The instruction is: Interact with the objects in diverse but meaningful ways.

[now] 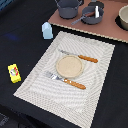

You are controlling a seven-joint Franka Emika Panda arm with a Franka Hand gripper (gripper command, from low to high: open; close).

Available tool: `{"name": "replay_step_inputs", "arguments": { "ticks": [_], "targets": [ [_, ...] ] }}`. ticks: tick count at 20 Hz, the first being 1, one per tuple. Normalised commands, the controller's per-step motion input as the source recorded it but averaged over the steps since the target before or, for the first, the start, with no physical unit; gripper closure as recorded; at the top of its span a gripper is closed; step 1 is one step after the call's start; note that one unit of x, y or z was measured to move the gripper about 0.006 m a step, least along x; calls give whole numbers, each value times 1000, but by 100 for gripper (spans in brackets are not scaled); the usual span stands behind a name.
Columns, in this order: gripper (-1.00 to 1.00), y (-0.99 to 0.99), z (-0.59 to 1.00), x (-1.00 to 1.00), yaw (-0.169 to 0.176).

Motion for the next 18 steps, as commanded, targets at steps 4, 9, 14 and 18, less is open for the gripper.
{"name": "replay_step_inputs", "arguments": {
  "ticks": [4, 9, 14, 18],
  "targets": [
    [-100, -556, -66, -581, -38],
    [-100, -426, -237, -696, -33],
    [-100, -402, -331, -730, 0],
    [-100, -359, -425, -781, 0]
  ]
}}
